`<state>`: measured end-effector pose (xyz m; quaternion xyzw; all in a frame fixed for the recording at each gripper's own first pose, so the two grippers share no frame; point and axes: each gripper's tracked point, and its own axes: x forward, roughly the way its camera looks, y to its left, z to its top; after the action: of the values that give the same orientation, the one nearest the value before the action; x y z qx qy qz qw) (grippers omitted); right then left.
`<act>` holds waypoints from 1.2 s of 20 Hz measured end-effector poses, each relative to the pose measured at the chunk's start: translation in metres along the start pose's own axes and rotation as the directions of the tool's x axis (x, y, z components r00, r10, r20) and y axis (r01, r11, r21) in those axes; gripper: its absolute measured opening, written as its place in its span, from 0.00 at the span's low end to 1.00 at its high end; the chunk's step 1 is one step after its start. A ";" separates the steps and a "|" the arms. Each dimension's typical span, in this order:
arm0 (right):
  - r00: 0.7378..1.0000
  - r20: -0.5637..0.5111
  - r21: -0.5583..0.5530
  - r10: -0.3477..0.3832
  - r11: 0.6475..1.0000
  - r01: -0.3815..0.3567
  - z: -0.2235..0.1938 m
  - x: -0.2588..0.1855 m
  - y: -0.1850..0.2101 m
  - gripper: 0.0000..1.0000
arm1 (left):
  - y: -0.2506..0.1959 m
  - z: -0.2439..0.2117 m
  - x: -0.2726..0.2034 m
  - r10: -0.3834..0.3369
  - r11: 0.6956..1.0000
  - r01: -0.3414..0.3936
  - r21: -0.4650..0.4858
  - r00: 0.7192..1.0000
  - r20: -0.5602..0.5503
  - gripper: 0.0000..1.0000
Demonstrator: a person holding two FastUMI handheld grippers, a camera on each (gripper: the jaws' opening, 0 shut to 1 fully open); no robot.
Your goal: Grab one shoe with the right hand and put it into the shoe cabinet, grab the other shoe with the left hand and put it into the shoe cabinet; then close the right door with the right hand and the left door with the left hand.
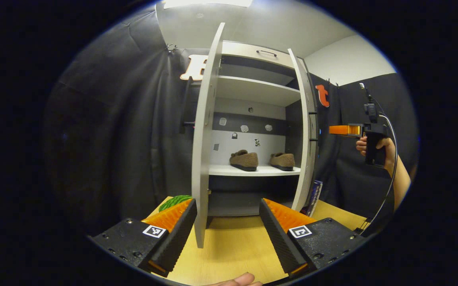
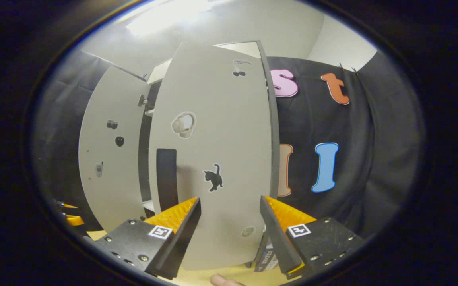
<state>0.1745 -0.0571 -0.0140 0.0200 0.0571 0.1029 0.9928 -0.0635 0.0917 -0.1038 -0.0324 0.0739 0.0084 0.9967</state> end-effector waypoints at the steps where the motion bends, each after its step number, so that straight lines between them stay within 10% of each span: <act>1: 1.000 -0.001 -0.002 0.001 1.000 -0.001 -0.003 -0.002 0.001 0.90 | 0.007 0.003 0.000 0.013 1.000 -0.013 -0.004 1.000 0.002 0.96; 24: 0.999 -0.044 0.098 -0.020 0.995 0.024 -0.033 -0.134 0.113 0.94 | 0.252 0.119 0.068 0.305 0.951 -0.298 -0.086 0.949 0.082 0.96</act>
<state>0.0177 0.0270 -0.0266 0.0660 0.0839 0.0894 0.9903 0.0162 0.3513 -0.0126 -0.0567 0.0304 0.1647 0.9843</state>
